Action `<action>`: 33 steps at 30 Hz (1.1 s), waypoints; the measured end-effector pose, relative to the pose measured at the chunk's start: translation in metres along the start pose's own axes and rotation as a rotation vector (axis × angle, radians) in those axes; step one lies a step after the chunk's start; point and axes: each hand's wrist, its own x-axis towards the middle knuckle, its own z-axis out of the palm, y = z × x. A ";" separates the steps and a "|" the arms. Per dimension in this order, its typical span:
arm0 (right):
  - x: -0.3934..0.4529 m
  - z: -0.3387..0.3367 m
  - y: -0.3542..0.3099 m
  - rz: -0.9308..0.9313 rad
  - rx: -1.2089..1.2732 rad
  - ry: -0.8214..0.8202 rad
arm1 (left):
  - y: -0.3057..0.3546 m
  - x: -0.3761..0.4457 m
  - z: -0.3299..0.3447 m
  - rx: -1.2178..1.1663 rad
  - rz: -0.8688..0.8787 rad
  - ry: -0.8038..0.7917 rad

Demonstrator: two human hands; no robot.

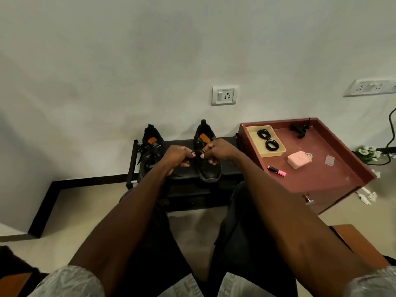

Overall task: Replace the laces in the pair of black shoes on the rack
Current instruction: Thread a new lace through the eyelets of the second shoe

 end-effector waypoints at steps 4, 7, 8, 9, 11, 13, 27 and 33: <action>0.004 -0.002 0.014 0.055 -0.038 -0.030 | -0.007 0.004 0.003 0.122 0.022 0.017; 0.007 -0.003 0.023 0.081 -0.114 0.018 | -0.009 0.006 0.009 0.250 0.139 0.031; 0.008 -0.004 0.024 0.087 -0.149 0.025 | -0.009 0.005 0.012 0.237 0.144 0.040; 0.010 -0.004 0.026 0.099 -0.163 0.032 | -0.009 0.005 0.014 0.185 0.120 0.037; 0.013 -0.004 0.031 0.117 -0.065 0.049 | -0.008 0.005 0.016 0.052 0.039 -0.003; 0.018 -0.002 0.040 0.103 0.281 0.037 | -0.009 0.009 0.016 0.022 0.020 -0.006; 0.024 0.027 0.072 0.026 0.386 0.127 | -0.042 0.032 0.011 0.071 0.055 -0.166; 0.018 0.031 0.068 0.004 0.258 -0.021 | -0.061 0.024 0.018 -0.101 0.013 -0.393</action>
